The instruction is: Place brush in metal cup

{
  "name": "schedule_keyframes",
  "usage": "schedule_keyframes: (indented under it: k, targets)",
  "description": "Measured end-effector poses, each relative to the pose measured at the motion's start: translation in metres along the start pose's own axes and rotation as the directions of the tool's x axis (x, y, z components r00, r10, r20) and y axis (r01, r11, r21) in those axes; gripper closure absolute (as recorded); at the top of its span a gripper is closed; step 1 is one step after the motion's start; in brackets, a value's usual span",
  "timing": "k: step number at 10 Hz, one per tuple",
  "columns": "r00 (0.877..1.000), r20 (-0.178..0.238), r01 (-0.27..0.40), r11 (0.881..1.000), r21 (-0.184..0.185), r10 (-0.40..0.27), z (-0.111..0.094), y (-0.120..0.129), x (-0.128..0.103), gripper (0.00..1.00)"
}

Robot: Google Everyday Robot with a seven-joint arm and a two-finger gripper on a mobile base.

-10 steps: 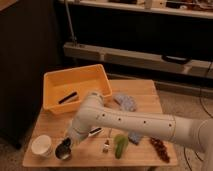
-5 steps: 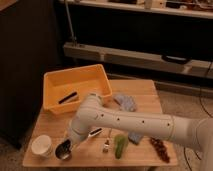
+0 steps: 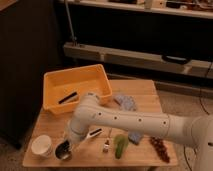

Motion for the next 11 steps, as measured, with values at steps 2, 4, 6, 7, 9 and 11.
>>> schedule_keyframes:
  k: [2, 4, 6, 7, 9, 11]
  targets:
    - [1.0, -0.003, -0.002, 1.0, 0.011, 0.002, 0.003, 0.001, 0.003, 0.2]
    - [1.0, 0.0, -0.004, 1.0, 0.018, 0.004, 0.003, 0.002, 0.003, 0.2]
    - [1.0, -0.004, -0.014, 1.0, 0.024, 0.014, 0.002, 0.004, 0.002, 0.2]
    - [0.999, -0.018, -0.035, 0.999, 0.013, 0.035, -0.001, 0.004, 0.0, 0.2]
    - [0.99, -0.078, -0.119, 0.991, -0.065, 0.114, -0.027, 0.014, -0.019, 0.2]
    - [0.979, -0.127, -0.174, 0.975, -0.14, 0.157, -0.053, 0.02, -0.039, 0.2]
